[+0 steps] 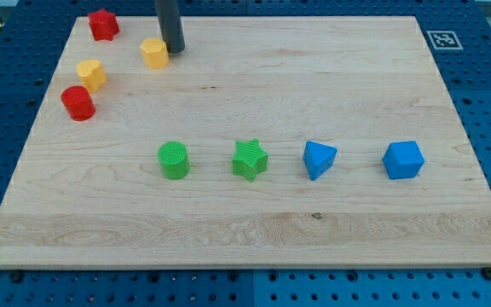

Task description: Place the yellow hexagon in between the yellow heart and red star

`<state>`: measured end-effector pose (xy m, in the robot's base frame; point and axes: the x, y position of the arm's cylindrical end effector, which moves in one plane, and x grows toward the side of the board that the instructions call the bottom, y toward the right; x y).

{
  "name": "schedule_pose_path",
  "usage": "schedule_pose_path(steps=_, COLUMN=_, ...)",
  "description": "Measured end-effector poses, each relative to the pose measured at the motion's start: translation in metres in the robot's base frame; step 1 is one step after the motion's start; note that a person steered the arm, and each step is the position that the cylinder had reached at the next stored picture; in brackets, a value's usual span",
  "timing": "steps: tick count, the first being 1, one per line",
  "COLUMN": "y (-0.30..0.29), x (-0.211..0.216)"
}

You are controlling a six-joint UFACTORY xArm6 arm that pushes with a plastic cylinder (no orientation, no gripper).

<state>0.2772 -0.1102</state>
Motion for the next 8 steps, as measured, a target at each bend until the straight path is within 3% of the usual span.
schedule_pose_path(steps=2, y=0.025, x=0.016)
schedule_pose_path(steps=6, y=-0.082, x=0.016)
schedule_pose_path(steps=8, y=-0.097, x=0.016)
